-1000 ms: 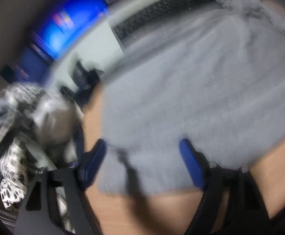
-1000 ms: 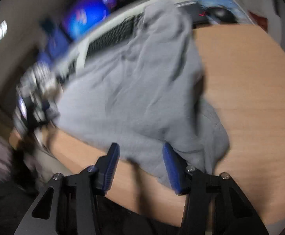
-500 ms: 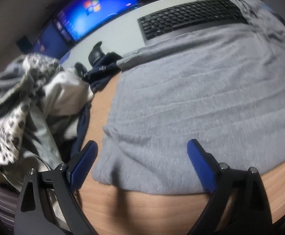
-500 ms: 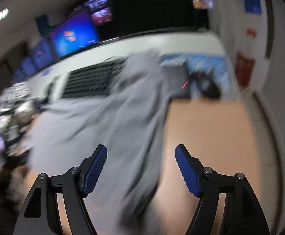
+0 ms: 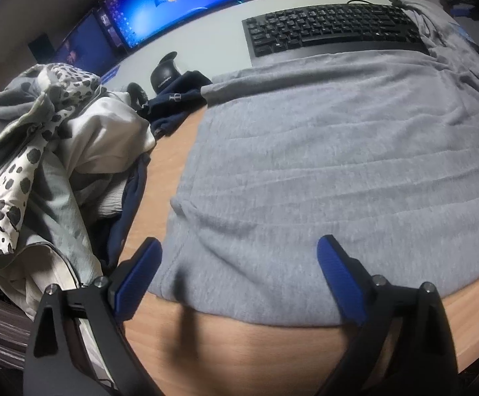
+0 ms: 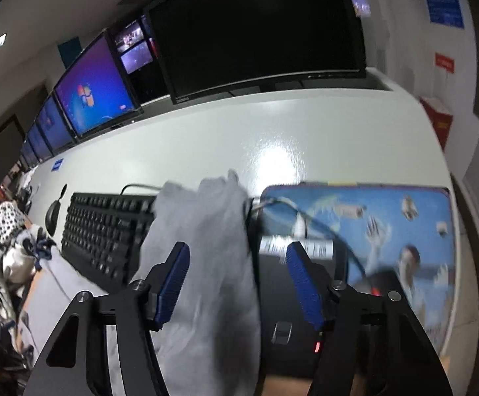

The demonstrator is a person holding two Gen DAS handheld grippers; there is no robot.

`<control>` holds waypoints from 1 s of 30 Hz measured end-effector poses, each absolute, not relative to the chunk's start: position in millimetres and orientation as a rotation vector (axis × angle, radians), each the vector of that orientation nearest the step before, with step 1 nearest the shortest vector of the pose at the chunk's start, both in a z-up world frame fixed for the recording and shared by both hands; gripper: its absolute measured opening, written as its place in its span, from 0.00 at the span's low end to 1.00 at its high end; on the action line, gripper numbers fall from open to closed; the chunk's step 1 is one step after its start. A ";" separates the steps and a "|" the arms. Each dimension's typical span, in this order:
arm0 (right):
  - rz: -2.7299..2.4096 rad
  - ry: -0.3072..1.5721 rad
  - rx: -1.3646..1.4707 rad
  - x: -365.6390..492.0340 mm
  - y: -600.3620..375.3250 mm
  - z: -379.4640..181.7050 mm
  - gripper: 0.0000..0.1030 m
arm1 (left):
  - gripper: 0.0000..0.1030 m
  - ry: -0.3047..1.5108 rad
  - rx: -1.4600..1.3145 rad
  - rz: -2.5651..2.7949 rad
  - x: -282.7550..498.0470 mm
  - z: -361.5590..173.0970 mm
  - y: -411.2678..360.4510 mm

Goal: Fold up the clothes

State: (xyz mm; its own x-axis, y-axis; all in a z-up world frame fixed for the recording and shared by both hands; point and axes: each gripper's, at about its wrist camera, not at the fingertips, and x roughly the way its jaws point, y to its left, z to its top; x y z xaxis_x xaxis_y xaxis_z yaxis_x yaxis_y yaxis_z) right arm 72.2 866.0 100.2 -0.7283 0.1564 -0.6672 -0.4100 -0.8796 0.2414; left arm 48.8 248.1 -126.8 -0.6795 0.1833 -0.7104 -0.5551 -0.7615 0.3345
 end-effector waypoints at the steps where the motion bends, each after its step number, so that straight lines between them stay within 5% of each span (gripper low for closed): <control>1: 2.606 0.528 -0.978 65.6 871.7 99.2 0.62 | 0.94 0.757 -0.950 2.432 48.7 -126.8 248.2; 5: 2.609 0.522 -1.110 40.9 886.0 86.8 0.48 | 0.96 0.731 -0.979 2.434 46.2 -126.7 247.1; 9: 2.620 0.547 -1.222 31.5 884.6 70.5 0.02 | 0.98 0.680 -1.019 2.426 40.7 -126.6 243.7; 19: 2.809 0.550 -0.977 66.1 834.1 132.6 0.02 | 0.96 0.672 -1.032 2.382 35.7 -124.4 247.8; 25: 3.028 0.280 -0.988 52.2 702.4 189.8 0.02 | 0.94 0.676 -0.954 2.332 28.9 -111.6 260.4; 30: 3.198 -0.077 -1.186 20.9 537.0 182.4 0.02 | 0.93 0.416 -1.040 2.271 3.7 -110.8 243.7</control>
